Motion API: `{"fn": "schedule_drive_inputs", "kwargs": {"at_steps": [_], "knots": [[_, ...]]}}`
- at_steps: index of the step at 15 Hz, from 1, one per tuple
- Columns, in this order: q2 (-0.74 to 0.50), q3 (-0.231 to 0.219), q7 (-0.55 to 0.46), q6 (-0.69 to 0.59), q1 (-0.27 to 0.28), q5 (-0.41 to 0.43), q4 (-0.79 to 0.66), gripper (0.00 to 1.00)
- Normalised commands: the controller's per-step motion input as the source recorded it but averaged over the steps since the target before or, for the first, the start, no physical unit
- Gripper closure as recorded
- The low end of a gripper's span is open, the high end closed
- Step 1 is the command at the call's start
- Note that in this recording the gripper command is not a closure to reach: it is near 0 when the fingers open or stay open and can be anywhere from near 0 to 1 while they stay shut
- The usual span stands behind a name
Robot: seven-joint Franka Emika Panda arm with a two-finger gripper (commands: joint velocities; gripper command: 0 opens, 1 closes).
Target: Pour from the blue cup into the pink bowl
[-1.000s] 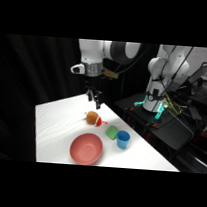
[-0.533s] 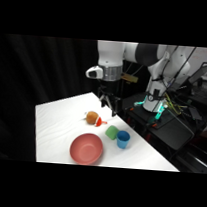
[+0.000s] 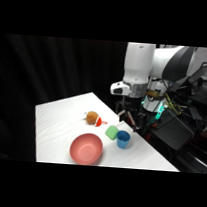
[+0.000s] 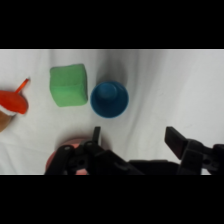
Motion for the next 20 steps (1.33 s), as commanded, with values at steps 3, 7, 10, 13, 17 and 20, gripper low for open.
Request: {"fn": "schedule_drive_inputs", "kwargs": {"at_steps": [3,7,10,13,17,20], "knots": [[0.05,0.01,-0.18,0.44,0.003,0.203,-0.23,0.0],[0.16,0.028,-0.19,0.37,0.007,0.196,-0.1,0.0],[0.24,0.069,-0.04,0.31,0.033,0.016,0.01,0.0],[0.27,0.067,0.04,0.21,0.066,-0.079,0.09,0.0],[0.3,0.009,0.02,0.14,0.057,-0.152,0.18,0.0],[0.25,-0.041,0.0,0.1,0.05,-0.174,0.2,1.0]]}}
